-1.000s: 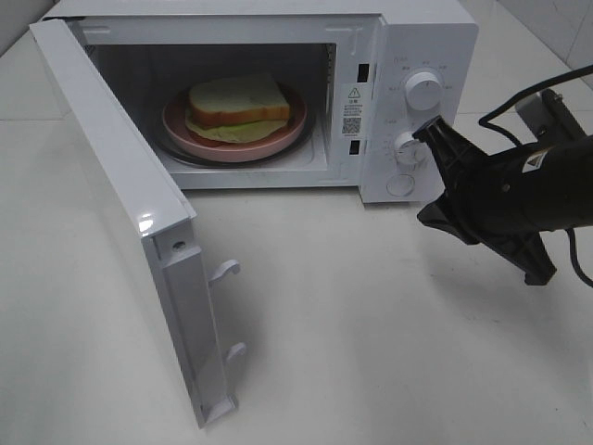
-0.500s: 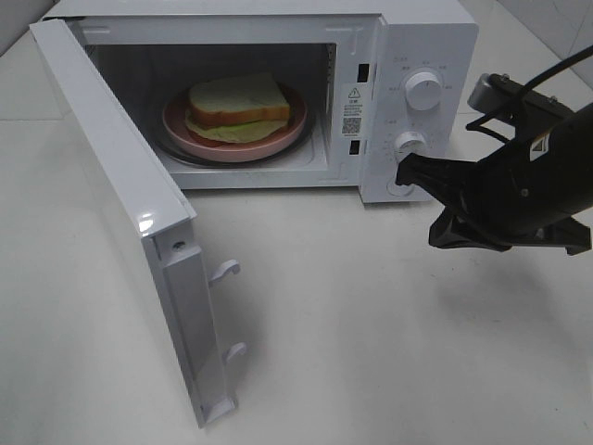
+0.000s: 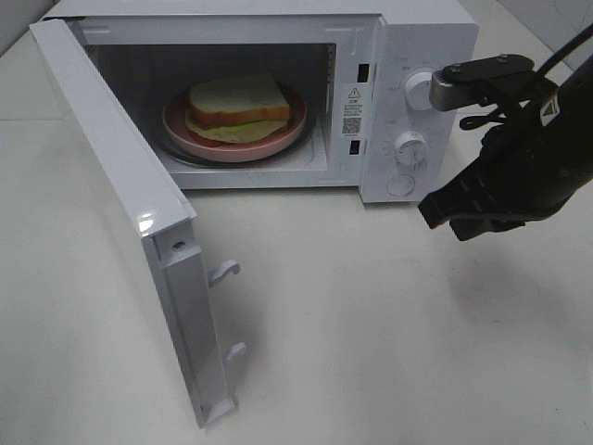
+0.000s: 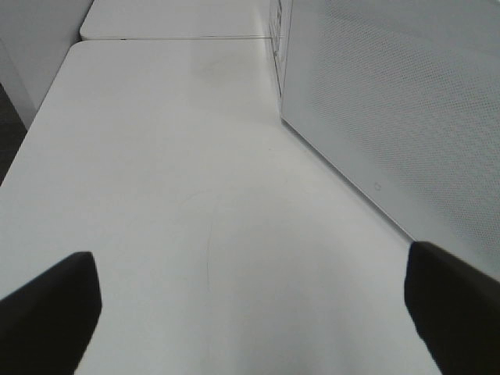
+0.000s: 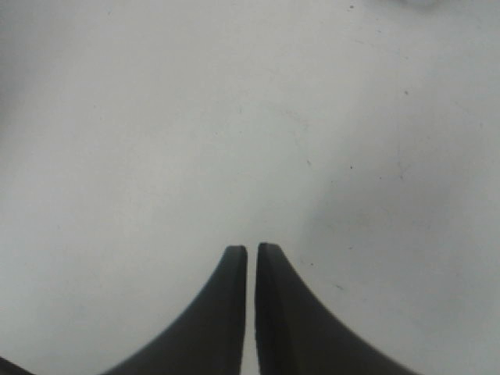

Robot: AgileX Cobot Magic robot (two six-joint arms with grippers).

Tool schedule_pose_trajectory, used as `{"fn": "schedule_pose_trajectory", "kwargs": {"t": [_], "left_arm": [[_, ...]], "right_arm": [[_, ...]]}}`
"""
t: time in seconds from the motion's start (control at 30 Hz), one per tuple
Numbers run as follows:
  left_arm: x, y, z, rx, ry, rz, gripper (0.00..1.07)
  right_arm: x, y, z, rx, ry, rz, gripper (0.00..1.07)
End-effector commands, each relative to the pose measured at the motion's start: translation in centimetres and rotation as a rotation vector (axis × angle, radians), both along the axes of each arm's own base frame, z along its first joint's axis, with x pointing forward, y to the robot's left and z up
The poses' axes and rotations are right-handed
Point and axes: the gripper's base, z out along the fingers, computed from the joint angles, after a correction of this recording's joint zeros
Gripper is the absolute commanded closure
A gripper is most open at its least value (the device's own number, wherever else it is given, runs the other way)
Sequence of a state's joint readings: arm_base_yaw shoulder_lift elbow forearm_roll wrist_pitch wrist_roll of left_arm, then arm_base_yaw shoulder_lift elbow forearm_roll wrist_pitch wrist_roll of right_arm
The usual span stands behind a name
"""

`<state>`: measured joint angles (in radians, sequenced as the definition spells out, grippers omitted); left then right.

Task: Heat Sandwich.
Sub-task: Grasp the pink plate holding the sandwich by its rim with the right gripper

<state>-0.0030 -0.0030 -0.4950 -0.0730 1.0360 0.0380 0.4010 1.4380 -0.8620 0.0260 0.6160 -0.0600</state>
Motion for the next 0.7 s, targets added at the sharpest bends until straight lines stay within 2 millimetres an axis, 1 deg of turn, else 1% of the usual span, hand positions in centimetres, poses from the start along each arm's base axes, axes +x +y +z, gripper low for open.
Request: {"fn": "schedule_pose_trajectory", "kwargs": {"t": [0.03,0.07,0.1,0.13,0.17,0.2,0.23,0.27,0.3,0.33,0.37,0.4,0.43,0.47,0.5,0.57,0.6,0.7], "left_arm": [[-0.29,0.02,0.00,0.004,-0.028,-0.001,0.05],[-0.29,0.02,0.00,0.004,-0.028,-0.001,0.05],[-0.29,0.02,0.00,0.004,-0.028,-0.001,0.05],[-0.29,0.02,0.00,0.004,-0.028,-0.001,0.05],[-0.29,0.02,0.00,0.004,-0.028,-0.001,0.05],[-0.29,0.02,0.00,0.004,-0.028,-0.001,0.05],[-0.29,0.02,0.00,0.004,-0.028,-0.001,0.05],[-0.29,0.02,0.00,0.004,-0.028,-0.001,0.05],[-0.29,0.02,0.00,0.004,-0.028,-0.001,0.05],[-0.29,0.02,0.00,0.004,-0.028,-0.001,0.05],[-0.29,0.02,0.00,0.004,-0.028,-0.001,0.05],[-0.29,0.02,0.00,0.004,-0.028,-0.001,0.05],[-0.29,0.02,0.00,0.004,-0.028,-0.001,0.05],[-0.29,0.02,0.00,0.004,-0.028,-0.001,0.05],[-0.29,0.02,0.00,0.004,-0.028,-0.001,0.05],[-0.29,0.02,0.00,0.004,-0.028,-0.001,0.05],[-0.29,0.02,0.00,0.004,-0.028,-0.001,0.05],[-0.29,0.02,0.00,0.004,-0.028,-0.001,0.05]], "right_arm": [[-0.06,-0.12,0.40,-0.094,-0.030,0.249,0.99],[-0.06,-0.12,0.40,-0.112,-0.039,0.303,0.98],[-0.07,-0.12,0.40,-0.153,-0.057,0.423,0.98],[-0.07,-0.11,0.40,-0.169,-0.065,0.474,0.98],[-0.07,-0.11,0.40,-0.169,-0.065,0.474,0.98],[-0.07,-0.11,0.40,-0.185,-0.073,0.523,0.98],[-0.06,-0.10,0.40,-0.219,-0.092,0.624,0.97],[-0.06,-0.10,0.40,-0.236,-0.100,0.674,0.97],[-0.06,-0.10,0.40,-0.236,-0.100,0.674,0.97],[-0.06,-0.10,0.40,-0.258,-0.110,0.737,0.97],[-0.06,-0.10,0.40,-0.300,-0.131,0.861,0.97],[-0.06,-0.10,0.40,-0.321,-0.141,0.922,0.97],[-0.06,-0.10,0.40,-0.321,-0.141,0.922,0.97],[-0.06,-0.10,0.40,-0.336,-0.148,0.967,0.97],[-0.06,-0.10,0.40,-0.369,-0.164,1.065,0.97],[-0.06,-0.10,0.40,-0.392,-0.175,1.132,0.97],[-0.06,-0.10,0.40,-0.392,-0.175,1.132,0.97],[-0.05,-0.12,0.40,-0.420,-0.188,1.210,0.94]]}}
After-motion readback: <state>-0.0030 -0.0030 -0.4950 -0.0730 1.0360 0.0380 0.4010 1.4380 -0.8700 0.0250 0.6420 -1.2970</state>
